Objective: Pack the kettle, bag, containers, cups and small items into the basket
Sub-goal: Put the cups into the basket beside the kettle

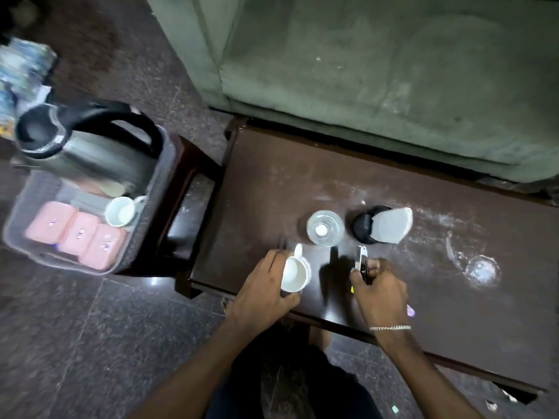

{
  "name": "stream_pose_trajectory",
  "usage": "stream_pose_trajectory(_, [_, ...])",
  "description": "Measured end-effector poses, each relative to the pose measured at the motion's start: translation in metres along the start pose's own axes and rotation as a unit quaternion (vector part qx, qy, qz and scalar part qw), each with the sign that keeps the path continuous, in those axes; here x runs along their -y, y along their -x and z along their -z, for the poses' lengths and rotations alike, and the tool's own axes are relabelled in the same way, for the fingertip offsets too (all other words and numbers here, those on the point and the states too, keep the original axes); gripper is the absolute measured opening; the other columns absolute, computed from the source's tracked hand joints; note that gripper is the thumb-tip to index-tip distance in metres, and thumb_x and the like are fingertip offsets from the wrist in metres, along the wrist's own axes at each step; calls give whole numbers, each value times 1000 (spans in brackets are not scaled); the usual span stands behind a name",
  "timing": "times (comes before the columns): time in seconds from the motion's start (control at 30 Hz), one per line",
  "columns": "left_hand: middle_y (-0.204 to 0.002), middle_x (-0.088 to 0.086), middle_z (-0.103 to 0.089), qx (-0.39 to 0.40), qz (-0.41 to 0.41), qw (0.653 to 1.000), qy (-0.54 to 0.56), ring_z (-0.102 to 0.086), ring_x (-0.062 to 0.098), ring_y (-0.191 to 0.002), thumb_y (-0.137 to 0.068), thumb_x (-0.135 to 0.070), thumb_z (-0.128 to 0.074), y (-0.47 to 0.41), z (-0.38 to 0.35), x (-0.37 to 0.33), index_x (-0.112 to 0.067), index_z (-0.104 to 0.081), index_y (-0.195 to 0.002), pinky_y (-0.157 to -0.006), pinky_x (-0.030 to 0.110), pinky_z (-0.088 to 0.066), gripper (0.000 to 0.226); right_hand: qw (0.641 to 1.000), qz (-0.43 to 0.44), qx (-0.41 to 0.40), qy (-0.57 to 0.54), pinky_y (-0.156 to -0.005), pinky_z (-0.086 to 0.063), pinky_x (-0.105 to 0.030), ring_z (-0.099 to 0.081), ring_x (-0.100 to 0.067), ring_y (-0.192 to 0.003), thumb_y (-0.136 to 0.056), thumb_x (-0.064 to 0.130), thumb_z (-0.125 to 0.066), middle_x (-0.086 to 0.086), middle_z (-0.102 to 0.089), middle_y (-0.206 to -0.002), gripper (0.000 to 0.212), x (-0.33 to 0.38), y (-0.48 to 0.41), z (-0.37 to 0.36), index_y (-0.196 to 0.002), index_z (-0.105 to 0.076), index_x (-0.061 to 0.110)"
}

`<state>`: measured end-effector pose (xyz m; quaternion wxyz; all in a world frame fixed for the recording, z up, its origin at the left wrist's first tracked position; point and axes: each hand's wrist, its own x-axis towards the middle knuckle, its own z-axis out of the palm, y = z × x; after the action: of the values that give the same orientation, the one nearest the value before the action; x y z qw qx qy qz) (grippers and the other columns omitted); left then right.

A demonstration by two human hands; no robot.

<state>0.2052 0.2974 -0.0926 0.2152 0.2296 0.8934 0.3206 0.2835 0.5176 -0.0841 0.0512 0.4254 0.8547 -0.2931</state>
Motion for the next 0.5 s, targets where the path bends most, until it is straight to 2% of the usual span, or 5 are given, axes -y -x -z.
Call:
stream_pose_trajectory(0.1, [-130,-14,-51,-31,-13,999,4,-57,9,-110,-70,-33,-75,11,59,17,-28,-48,-134,-88,12,-38,70,998,36,21,-56,-72,-49,-35,-65,-28,-77,-81,27,-74,-3,-68,-78,15,59,24,-11,-81,-61,19])
stream_pose_trajectory(0.2, [-133,-12,-52,-61,-18,998,-3,-58,10,-117,-68,-30,-75,21,123,44,-26,-49,-134,-92,19,-45,72,991,75,48,-99,-68,-50,-33,-63,-18,-70,-80,27,-76,6,-66,-73,17,126,48,-29,-76,-59,24])
stream_pose_trajectory(0.33, [-134,-9,-52,-99,-5,995,-23,-51,3,-119,-68,-29,-79,37,209,95,-22,-50,-135,-100,19,-42,74,979,124,95,-134,-68,-54,-37,-65,-18,-69,-78,28,-76,5,-68,-70,14,210,77,-65,-79,-64,21])
stream_pose_trajectory(0.4, [-134,-4,-52,-109,17,993,-45,-54,11,-117,-68,-30,-82,44,247,123,-19,-49,-136,-97,17,-39,77,971,150,116,-146,-67,-54,-37,-64,-15,-67,-78,29,-76,6,-67,-70,14,247,90,-85,-82,-65,21])
stream_pose_trajectory(0.5, [-132,9,-57,-122,41,988,-83,-56,23,-120,-70,-34,-78,52,299,172,-9,-52,-135,-104,15,-36,75,961,191,144,-137,-63,-51,-36,-63,-16,-68,-77,34,-74,7,-65,-72,20,299,112,-116,-90,-63,23])
